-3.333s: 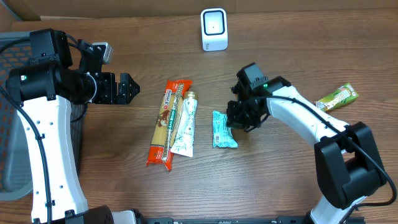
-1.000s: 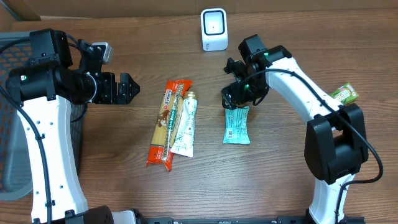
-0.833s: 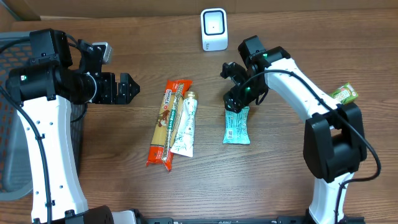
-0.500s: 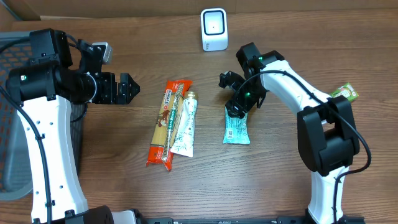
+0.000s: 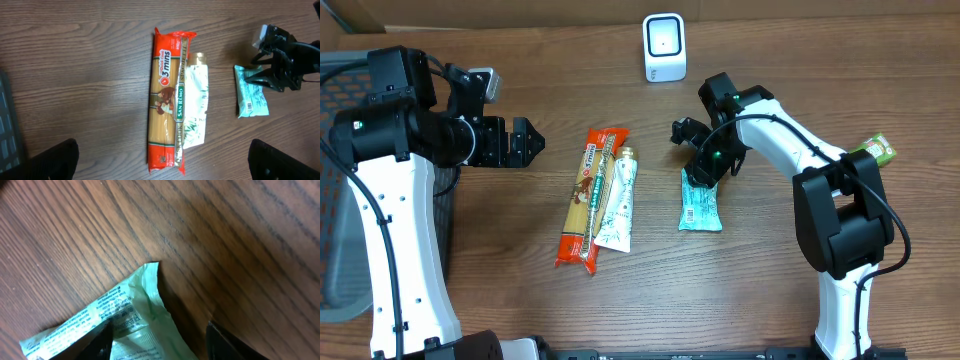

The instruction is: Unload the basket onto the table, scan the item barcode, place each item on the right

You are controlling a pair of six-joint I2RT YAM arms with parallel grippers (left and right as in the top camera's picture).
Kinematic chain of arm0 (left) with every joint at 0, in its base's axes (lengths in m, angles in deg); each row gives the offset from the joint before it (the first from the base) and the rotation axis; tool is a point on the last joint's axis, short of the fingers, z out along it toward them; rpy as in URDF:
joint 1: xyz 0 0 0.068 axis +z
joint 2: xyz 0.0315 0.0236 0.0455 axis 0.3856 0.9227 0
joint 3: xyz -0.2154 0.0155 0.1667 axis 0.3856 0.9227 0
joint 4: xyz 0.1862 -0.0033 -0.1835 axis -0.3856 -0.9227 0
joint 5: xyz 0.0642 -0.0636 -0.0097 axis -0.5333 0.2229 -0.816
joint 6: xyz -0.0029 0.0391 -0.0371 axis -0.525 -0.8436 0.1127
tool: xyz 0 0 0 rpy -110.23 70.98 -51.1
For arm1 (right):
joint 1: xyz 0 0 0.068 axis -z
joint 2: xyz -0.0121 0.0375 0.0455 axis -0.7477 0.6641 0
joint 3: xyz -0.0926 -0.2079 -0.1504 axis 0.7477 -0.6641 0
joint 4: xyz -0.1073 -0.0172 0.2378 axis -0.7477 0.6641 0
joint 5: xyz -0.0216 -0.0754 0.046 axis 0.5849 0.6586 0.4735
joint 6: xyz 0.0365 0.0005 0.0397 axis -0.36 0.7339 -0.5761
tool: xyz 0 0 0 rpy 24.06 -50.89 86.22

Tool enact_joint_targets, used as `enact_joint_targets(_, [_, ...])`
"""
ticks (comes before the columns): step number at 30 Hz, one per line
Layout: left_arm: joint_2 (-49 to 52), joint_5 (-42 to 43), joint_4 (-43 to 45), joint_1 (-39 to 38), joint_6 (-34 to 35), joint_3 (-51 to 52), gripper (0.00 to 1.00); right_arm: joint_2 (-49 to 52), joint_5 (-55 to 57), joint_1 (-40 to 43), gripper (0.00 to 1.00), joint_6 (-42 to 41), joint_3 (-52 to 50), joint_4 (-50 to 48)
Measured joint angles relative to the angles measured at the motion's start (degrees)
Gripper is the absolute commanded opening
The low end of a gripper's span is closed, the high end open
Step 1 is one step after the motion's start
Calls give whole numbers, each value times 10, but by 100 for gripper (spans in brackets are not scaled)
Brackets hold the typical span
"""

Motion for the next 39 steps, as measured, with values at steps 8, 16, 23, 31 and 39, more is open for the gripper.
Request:
enact_joint_targets(8, [0, 0, 0, 0, 0, 0, 99, -5, -28, 2, 18, -26, -24, -13])
enact_joint_targets(16, [0, 0, 0, 0, 0, 0, 100, -10, -41, 1, 4, -223, -28, -36])
enact_joint_targets(23, [0, 0, 0, 0, 0, 0, 100, -10, -48, 26, 4, -531, -31, -66])
enact_joint_targets(31, [0, 0, 0, 0, 0, 0, 100, -8, -75, 125, 68, -647, -35, -124])
enact_joint_targets(39, [0, 0, 0, 0, 0, 0, 100, -7, -130, 154, 59, -420, -42, -103])
